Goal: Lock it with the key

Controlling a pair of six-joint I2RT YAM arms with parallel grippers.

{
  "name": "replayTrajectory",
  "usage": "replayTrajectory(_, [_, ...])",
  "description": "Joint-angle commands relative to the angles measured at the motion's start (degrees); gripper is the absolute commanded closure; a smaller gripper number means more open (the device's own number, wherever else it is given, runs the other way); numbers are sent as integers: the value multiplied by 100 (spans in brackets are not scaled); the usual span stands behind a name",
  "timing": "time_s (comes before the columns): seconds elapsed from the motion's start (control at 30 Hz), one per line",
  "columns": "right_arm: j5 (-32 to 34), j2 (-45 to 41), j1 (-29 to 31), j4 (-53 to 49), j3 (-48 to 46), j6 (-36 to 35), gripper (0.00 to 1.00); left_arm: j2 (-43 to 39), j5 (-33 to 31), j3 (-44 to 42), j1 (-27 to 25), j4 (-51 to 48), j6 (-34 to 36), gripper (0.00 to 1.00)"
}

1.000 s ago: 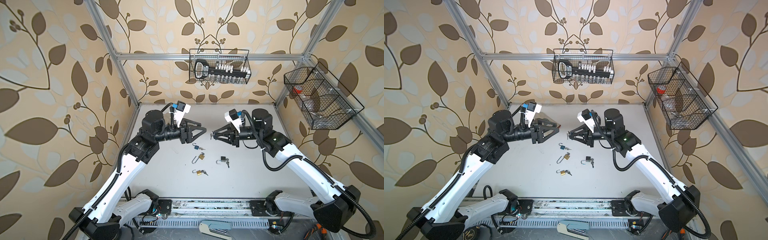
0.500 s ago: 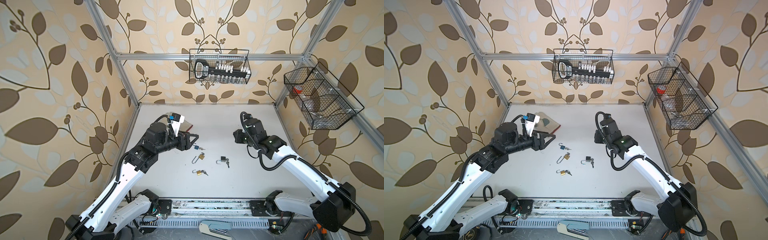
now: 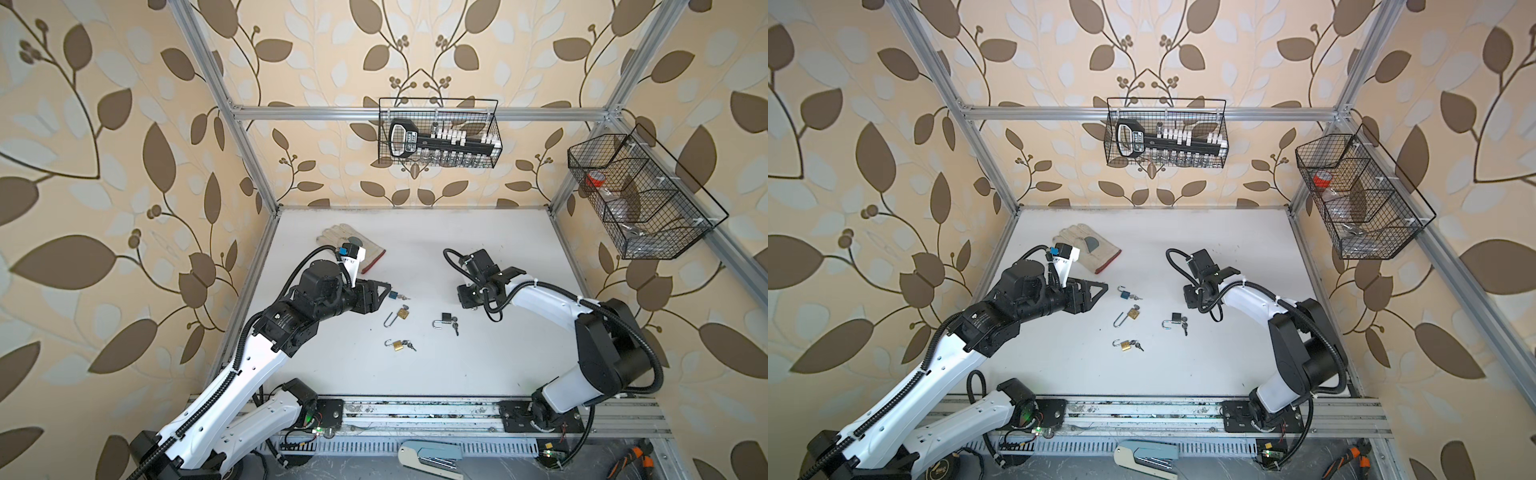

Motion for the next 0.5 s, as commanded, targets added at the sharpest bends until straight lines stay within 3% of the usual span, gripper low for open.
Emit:
replayTrajectory(0.0, [-824, 238, 82, 114, 505, -789, 100, -268, -459, -53, -12, -180, -96, 31])
replayTrajectory(0.13, [-904, 461, 292, 81, 667, -1008, 100, -318, -478, -117, -11, -225, -168, 31])
replayTrajectory(0.3, [-63, 713, 186, -166, 580, -782, 100, -244, -426, -149, -7, -274, -192, 31])
replayTrajectory(0.47, [131, 803, 38, -263, 459, -769, 100, -79, -290, -123, -14, -243, -193, 31])
